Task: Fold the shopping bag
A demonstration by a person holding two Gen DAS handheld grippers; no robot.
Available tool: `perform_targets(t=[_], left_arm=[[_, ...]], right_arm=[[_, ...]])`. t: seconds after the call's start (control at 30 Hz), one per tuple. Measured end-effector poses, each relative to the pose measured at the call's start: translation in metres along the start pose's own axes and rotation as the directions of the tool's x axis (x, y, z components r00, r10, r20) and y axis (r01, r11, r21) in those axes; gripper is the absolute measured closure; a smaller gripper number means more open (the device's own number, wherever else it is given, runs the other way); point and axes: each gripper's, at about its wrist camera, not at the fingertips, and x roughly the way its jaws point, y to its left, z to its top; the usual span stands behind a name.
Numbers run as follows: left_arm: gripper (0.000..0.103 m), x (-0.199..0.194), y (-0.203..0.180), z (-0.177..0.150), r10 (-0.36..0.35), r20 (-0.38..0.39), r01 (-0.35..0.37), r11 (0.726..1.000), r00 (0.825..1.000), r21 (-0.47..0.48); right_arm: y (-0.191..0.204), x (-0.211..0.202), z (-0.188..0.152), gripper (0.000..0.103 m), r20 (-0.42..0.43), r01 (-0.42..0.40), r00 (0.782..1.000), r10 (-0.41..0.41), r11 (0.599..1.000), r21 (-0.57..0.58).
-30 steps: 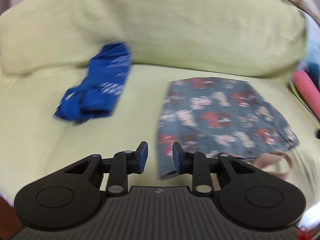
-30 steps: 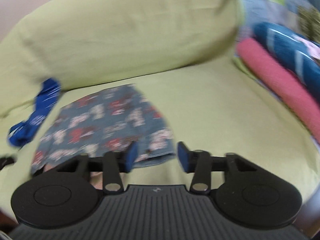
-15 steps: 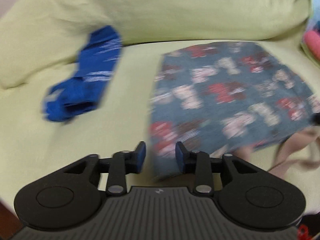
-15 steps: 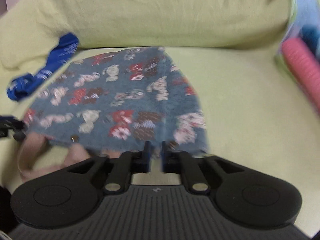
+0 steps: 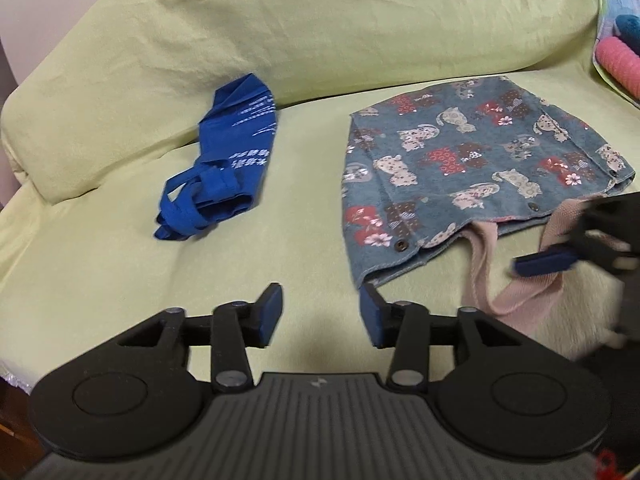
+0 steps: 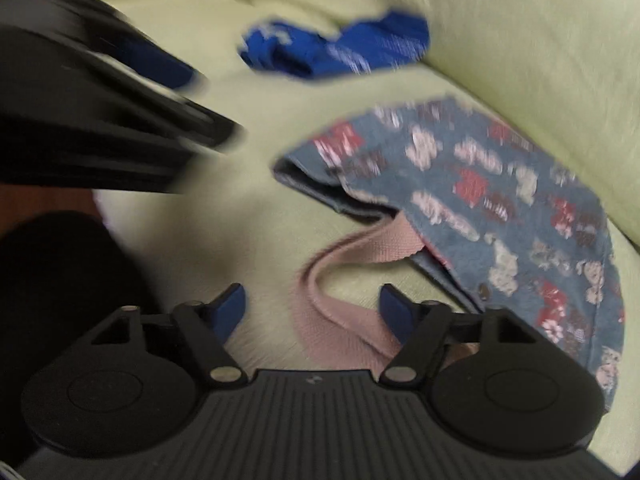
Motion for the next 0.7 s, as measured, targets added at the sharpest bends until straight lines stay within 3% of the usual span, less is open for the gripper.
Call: perform_targets(t=[0.07, 0.13, 0.3, 0.43, 0.5, 0.57, 0.6, 0.67, 0.7], left_arm=[[0.049, -0.006, 0.007, -0.006, 0.012, -0.005, -0.012, 1.0, 1.0, -0.012], [0.049, -0.01, 0.013, -0.011, 0.002, -0.012, -0.002, 1.0, 1.0, -0.028], [0.05, -0.01, 0.009, -0.016, -0.021, -0.029, 0.02, 0.999, 0.999, -0.033], [0.05, -0.009, -0.01, -0.012, -0.086, -0.025, 0.086, 0.996, 0.996, 0.003], [0.05, -0.009, -0.02, -0.007, -0.122, -0.019, 0.122, 0.992, 0.992, 0.021], [0.049, -0.008, -0.03, -0.001, -0.173, -0.012, 0.173, 0.985, 0.985, 0.026], [0.049, -0.006, -0.035, 0.003, -0.198, -0.011, 0.198, 0.98, 0.98, 0.026], [0.048, 0.001, -0.044, 0.011, -0.253, -0.019, 0.253, 0.967, 0.967, 0.014], [0.046, 0.005, -0.048, 0.016, -0.279, -0.025, 0.279, 0.96, 0.96, 0.004]], right_arm=[[-0.007, -0.002, 0.001, 0.095, 0.023, -0.016, 1.0, 0.015, 0.999, 0.041], [-0.013, -0.013, -0.003, 0.099, -0.002, -0.029, 1.0, 0.029, 1.0, 0.011], [-0.046, -0.048, -0.062, 0.1, -0.068, 0.078, 0.995, -0.08, 0.997, -0.03], [-0.077, -0.08, -0.115, 0.1, -0.188, 0.171, 0.966, -0.177, 0.984, -0.05], [-0.092, -0.092, -0.142, 0.1, -0.246, 0.278, 0.922, -0.298, 0.954, -0.116], [-0.126, -0.102, -0.168, 0.099, -0.308, 0.423, 0.847, -0.434, 0.9, -0.104], [-0.147, -0.104, -0.181, 0.099, -0.334, 0.503, 0.798, -0.502, 0.859, -0.089], [-0.184, -0.108, -0.198, 0.079, -0.353, 0.643, 0.699, -0.622, 0.763, -0.069], [-0.198, -0.109, -0.204, 0.07, -0.366, 0.681, 0.666, -0.65, 0.73, -0.058]])
